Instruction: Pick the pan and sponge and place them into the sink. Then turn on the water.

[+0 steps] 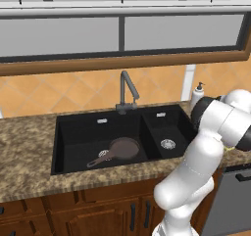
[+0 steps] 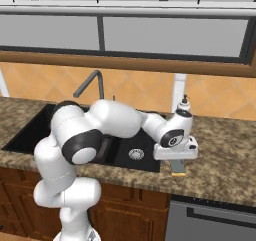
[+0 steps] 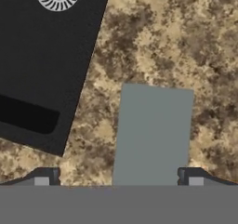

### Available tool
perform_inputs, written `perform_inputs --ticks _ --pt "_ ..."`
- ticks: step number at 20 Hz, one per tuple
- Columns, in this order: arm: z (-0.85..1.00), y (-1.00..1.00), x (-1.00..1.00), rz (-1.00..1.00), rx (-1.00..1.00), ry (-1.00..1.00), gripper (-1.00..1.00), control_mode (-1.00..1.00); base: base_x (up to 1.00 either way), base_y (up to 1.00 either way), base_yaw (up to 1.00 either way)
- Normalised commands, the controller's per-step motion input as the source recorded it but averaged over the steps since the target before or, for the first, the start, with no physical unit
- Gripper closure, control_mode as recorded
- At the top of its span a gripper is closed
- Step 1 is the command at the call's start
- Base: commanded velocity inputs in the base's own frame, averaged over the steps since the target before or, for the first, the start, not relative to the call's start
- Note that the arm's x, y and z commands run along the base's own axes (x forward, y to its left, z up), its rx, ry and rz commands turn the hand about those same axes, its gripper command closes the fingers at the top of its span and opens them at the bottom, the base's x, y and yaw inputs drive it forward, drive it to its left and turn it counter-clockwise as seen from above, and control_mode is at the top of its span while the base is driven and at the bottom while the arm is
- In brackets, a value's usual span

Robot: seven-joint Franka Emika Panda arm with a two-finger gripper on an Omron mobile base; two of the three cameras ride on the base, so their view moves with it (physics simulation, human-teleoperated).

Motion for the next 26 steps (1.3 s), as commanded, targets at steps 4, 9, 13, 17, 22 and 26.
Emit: perform_inputs --ticks 4,9,13,17,22,26 --pt "-0.23 -0.13 0.12 0.0 -0.03 0.0 -1.0 -1.0 0.0 0.0 0.0" --pt "-0.22 -0.09 0.12 0.0 -0.02 0.0 -1.0 -1.0 0.0 0.0 0.0" --pt "-0.23 -0.05 0.09 0.0 -0.02 0.0 -1.0 -1.0 0.0 0.0 0.0" --pt "-0.31 -0.06 0.02 0.0 -0.03 0.0 -1.0 -1.0 0.0 0.0 0.0" --pt "-0.44 0.0 0.0 0.0 -0.08 0.0 -1.0 -1.0 0.0 0.0 0.0" --pt "-0.65 0.08 -0.05 0.0 -0.18 0.02 -1.0 -1.0 0.0 0.0 0.0"
